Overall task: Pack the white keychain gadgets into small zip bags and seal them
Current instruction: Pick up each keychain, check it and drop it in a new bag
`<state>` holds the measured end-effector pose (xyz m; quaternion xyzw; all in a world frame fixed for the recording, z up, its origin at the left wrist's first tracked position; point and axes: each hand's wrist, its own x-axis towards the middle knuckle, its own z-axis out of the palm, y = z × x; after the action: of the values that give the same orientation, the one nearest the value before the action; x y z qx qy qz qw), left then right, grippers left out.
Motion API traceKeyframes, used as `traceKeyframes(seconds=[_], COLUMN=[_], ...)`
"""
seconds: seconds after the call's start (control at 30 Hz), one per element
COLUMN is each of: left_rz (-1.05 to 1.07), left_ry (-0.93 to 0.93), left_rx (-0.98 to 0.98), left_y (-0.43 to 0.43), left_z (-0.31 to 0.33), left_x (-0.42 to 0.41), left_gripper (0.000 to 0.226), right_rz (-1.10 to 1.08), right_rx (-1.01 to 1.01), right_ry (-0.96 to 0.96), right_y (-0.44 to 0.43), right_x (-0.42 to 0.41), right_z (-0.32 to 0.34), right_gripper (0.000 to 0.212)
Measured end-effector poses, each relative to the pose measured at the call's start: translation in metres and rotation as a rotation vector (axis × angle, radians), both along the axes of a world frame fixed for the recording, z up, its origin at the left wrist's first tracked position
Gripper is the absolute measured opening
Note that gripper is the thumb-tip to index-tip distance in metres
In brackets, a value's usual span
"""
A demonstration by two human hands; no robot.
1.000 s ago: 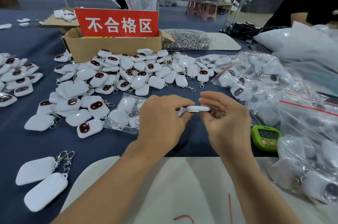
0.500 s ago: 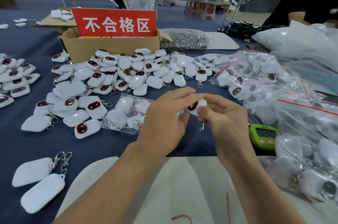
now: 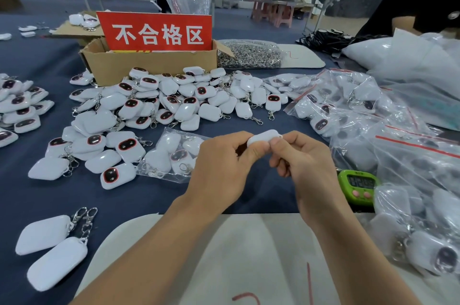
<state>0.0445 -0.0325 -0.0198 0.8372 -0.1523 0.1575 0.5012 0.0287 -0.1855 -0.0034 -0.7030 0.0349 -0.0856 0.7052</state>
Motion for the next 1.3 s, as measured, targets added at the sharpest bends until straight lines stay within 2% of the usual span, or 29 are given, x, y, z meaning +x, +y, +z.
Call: traceKeyframes(seconds=[0.23, 0.33, 0.4, 0.5, 0.53, 0.6, 0.73, 0.93, 1.0, 1.1, 1.2, 1.3], left_rz=[0.107, 0.238, 0.282, 0.255, 0.225, 0.169, 0.122, 0.052, 0.014, -0.023, 0.1, 0.282], left_ry=[0.049, 0.023, 0.095, 0.188, 0.178, 0.166, 0.235, 0.166, 0.18, 0.244, 0.262, 0.221], left_rx=[-0.129, -0.08, 0.131, 0.619, 0.709, 0.749, 0.499, 0.324, 0.285, 0.124, -0.117, -0.234], left_y=[-0.001, 0.008, 0.016, 0.022, 0.023, 0.024, 0.028, 0.03, 0.031, 0.035, 0.049, 0.071], left_z=[0.001, 0.005, 0.01, 0.015, 0.016, 0.02, 0.032, 0.037, 0.038, 0.041, 0.04, 0.039], left_x=[0.001, 0.009, 0.014, 0.015, 0.014, 0.013, 0.015, 0.016, 0.018, 0.021, 0.028, 0.035], left_gripper=[0.014, 0.025, 0.036, 0.061, 0.069, 0.08, 0.081, 0.079, 0.077, 0.058, 0.023, 0.018], right_rz=[-0.068, -0.145, -0.185, -0.223, -0.227, -0.219, -0.143, -0.013, 0.048, 0.132, 0.022, -0.086], right_rx=[-0.066, -0.105, -0.105, -0.122, -0.126, -0.127, -0.172, -0.307, -0.412, -0.653, -0.922, -0.94], right_ry=[0.029, 0.066, 0.081, 0.113, 0.124, 0.151, 0.167, 0.058, 0.032, 0.058, 0.121, 0.142], right_y=[0.004, 0.004, 0.003, 0.002, 0.002, 0.003, 0.011, 0.034, 0.039, 0.044, 0.044, 0.04], right_x=[0.001, 0.003, 0.004, 0.004, 0.004, 0.004, 0.005, 0.005, 0.006, 0.006, 0.004, 0.002], right_z=[-0.005, -0.007, -0.007, -0.009, -0.011, -0.013, -0.015, -0.019, -0.02, -0.017, -0.015, -0.013], right_gripper=[0.027, 0.031, 0.03, 0.025, 0.023, 0.019, 0.012, 0.017, 0.02, 0.033, 0.039, 0.034])
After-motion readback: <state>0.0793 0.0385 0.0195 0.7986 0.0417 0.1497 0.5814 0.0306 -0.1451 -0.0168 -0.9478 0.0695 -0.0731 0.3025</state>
